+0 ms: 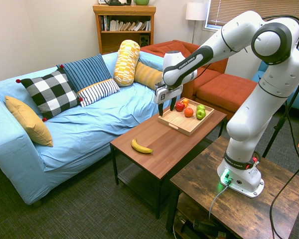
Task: Put banana in the tray
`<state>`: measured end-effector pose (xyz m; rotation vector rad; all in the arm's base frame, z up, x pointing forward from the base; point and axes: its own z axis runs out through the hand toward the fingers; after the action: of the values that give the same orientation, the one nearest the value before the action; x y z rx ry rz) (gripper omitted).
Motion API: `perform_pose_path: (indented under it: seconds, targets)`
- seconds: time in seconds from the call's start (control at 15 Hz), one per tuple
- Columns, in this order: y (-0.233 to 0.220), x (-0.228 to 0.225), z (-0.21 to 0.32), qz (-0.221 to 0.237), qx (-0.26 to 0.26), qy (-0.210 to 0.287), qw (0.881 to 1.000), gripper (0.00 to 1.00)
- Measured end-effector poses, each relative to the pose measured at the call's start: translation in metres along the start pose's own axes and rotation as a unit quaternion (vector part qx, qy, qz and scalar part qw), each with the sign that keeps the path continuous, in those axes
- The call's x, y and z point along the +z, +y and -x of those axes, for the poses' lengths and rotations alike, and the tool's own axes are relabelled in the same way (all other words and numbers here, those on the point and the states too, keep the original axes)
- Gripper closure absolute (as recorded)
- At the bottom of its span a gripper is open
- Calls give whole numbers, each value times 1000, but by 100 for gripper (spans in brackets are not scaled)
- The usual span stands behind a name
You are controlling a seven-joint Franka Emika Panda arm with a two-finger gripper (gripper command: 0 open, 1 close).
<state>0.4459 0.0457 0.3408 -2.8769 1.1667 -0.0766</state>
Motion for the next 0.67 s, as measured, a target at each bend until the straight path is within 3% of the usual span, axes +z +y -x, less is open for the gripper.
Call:
perform_pose_path:
  seconds: [0.67]
  targets:
    - [-89, 144, -9, 12, -8, -15, 1000, 0]
